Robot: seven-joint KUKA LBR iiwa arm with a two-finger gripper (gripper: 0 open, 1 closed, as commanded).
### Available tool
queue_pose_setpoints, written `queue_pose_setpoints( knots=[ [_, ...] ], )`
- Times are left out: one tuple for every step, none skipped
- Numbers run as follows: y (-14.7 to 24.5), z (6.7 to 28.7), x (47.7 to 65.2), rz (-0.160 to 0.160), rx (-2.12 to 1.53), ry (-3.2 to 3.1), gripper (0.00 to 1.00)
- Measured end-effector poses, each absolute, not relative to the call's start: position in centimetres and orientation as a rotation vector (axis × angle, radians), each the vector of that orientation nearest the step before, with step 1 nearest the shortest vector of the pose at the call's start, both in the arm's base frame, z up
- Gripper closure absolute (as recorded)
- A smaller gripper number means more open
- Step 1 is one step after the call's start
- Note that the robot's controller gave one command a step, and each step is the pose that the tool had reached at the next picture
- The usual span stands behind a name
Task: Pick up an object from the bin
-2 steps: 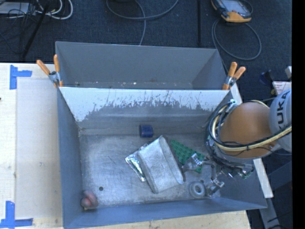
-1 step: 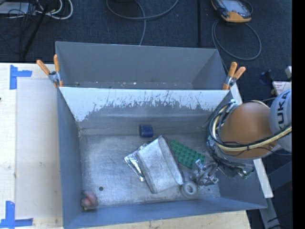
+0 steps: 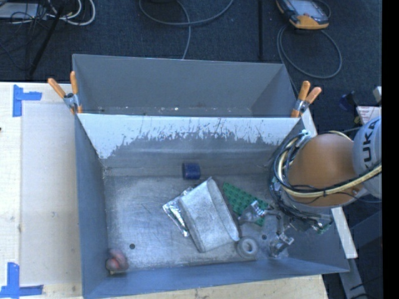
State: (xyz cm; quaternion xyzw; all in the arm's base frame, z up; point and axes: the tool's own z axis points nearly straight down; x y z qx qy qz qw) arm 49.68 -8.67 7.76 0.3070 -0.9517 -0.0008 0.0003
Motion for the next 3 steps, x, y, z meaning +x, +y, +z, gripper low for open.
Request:
queue_pose_setpoints(
  knots=[
    [-5.4,7.9,49.7,-0.002,1.089,-2.945,0.0],
    [-6.6,7.8,50.9,-0.001,1.207,-2.9,0.0],
    [-8.0,9.3,55.6,0.0,1.42,-2.805,0.0]
  ],
)
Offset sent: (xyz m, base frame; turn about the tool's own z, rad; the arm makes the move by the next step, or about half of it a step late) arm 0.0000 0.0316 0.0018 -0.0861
